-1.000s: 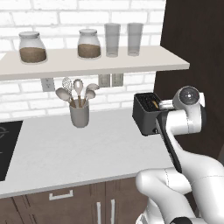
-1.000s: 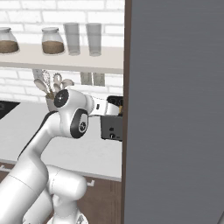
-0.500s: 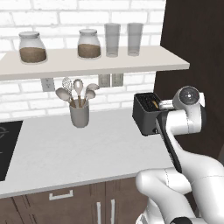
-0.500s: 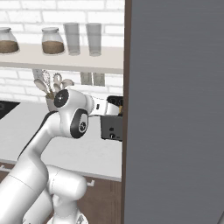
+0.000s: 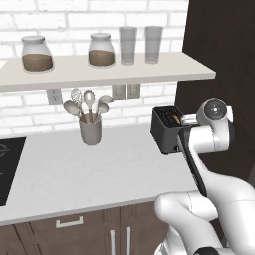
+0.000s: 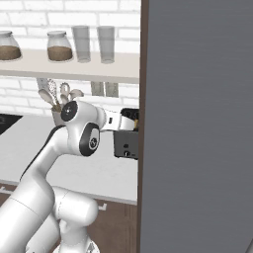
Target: Start the toaster. Once the lever pops up, take the bread to the plate on the dining counter.
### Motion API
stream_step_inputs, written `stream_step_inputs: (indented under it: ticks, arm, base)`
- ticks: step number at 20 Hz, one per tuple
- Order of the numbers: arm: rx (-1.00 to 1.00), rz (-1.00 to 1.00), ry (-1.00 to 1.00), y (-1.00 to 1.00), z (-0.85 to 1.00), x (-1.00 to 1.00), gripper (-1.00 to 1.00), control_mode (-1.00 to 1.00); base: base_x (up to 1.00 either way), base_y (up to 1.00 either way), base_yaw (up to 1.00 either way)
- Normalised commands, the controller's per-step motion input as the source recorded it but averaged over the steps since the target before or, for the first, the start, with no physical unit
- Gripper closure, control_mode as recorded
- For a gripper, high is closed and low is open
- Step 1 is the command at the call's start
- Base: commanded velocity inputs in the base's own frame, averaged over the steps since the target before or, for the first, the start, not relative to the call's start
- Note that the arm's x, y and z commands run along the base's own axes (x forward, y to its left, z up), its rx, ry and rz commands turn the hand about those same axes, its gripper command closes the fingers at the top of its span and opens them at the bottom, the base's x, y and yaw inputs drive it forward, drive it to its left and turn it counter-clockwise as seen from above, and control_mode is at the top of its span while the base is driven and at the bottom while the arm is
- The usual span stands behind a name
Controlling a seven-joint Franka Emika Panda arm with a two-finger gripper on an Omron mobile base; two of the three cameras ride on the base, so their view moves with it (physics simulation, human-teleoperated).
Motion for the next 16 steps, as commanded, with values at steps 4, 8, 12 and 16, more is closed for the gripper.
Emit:
stream_step_inputs:
  ticks: [4, 8, 12, 16]
  arm:
    - [0.0, 0.0, 0.0, 0.0, 0.0, 0.0, 1.0, -1.0]
    - [0.0, 0.0, 0.0, 0.0, 0.0, 0.0, 1.0, -1.0]
    - [0.0, 0.0, 0.0, 0.0, 0.0, 0.0, 1.0, -1.0]
    - [0.0, 0.0, 0.0, 0.0, 0.0, 0.0, 1.0, -1.0]
  base:
    - [0.0, 0.0, 0.0]
    - [0.0, 0.0, 0.0]
    - [0.0, 0.0, 0.0]
    - [0.0, 0.0, 0.0]
